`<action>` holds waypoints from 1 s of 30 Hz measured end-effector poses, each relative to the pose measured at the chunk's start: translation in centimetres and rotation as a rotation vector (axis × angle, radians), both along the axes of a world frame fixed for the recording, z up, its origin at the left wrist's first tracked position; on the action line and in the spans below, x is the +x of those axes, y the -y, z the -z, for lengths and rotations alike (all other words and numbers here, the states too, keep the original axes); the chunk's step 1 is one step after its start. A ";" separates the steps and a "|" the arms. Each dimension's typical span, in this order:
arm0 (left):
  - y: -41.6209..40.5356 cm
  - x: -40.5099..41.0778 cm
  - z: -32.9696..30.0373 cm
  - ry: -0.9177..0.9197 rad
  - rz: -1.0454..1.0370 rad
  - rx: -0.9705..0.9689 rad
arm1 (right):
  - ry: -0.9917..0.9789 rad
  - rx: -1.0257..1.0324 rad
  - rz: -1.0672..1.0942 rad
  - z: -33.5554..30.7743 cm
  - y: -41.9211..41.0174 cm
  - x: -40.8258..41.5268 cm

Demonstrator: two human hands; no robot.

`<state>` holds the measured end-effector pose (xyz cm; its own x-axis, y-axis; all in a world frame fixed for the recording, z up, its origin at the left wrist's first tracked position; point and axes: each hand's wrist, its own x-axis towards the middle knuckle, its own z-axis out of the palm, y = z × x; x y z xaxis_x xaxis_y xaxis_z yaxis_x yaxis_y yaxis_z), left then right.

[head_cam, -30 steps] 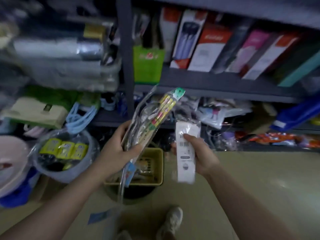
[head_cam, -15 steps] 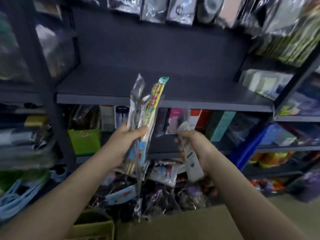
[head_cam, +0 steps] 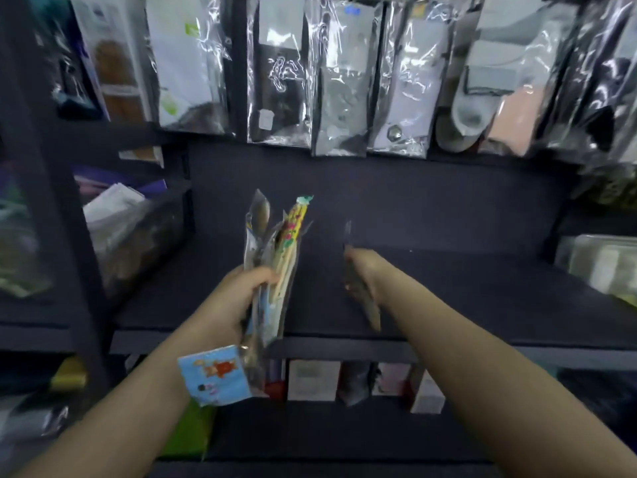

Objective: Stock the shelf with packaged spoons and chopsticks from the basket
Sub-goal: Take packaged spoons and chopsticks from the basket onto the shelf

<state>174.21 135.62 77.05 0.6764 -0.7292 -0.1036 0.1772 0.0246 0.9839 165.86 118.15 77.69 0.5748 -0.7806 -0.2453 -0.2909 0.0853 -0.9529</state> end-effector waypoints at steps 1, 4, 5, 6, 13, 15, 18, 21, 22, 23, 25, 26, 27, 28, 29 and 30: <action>0.7 1.0 0.0 0.029 -0.004 0.022 | -0.115 -0.126 -0.024 0.3 0.9 1.1; 2.6 3.3 0.6 0.079 0.024 0.061 | -0.483 -0.475 -0.090 1.5 3.7 3.4; 3.1 3.8 0.8 0.085 0.040 0.078 | -0.534 -0.503 -0.100 1.9 4.3 3.9; 3.5 4.2 0.9 0.079 0.053 0.092 | -0.549 -0.502 -0.094 2.3 5.0 4.5; 6.0 5.0 1.3 0.015 0.084 0.088 | -0.281 -0.587 0.014 2.1 7.4 5.1; 6.8 4.6 1.4 0.008 0.071 0.071 | -0.147 -0.619 -0.022 1.6 6.8 4.5; 8.1 3.6 1.2 -0.009 0.076 0.049 | 0.083 -0.233 -0.248 1.1 4.6 2.8; 9.5 2.0 0.9 -0.027 0.126 0.000 | 0.204 0.023 -0.403 1.3 3.7 0.8; 10.2 1.1 0.7 -0.040 0.135 -0.021 | 0.257 0.044 -0.403 1.3 4.1 0.2; 10.7 0.4 0.6 -0.054 0.142 -0.041 | 0.310 0.056 -0.377 1.3 4.5 -0.1; 11.4 -0.7 0.4 -0.066 0.159 -0.072 | 0.353 0.053 -0.286 1.3 5.2 -0.4; 12.0 -1.3 0.3 -0.075 0.167 -0.081 | 0.345 0.042 -0.247 1.3 5.9 -0.7; 12.6 -1.9 0.2 -0.088 0.176 -0.088 | 0.337 0.025 -0.213 1.3 6.5 -1.0; 13.1 -2.4 0.1 -0.102 0.183 -0.096 | 0.329 0.001 -0.189 1.3 7.1 -1.4; 13.7 -3.1 0.1 -0.116 0.183 -0.103 | 0.322 -0.027 -0.171 1.2 7.8 -1.9; 14.3 -3.7 0.1 -0.123 0.171 -0.105 | 0.311 -0.059 -0.160 1.1 8.4 -2.5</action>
<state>170.48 121.30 76.94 0.5291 -0.8432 -0.0952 0.3056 0.0847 0.9484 163.41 109.72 76.60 0.7313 -0.6821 0.0041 0.0091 0.0038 -1.0000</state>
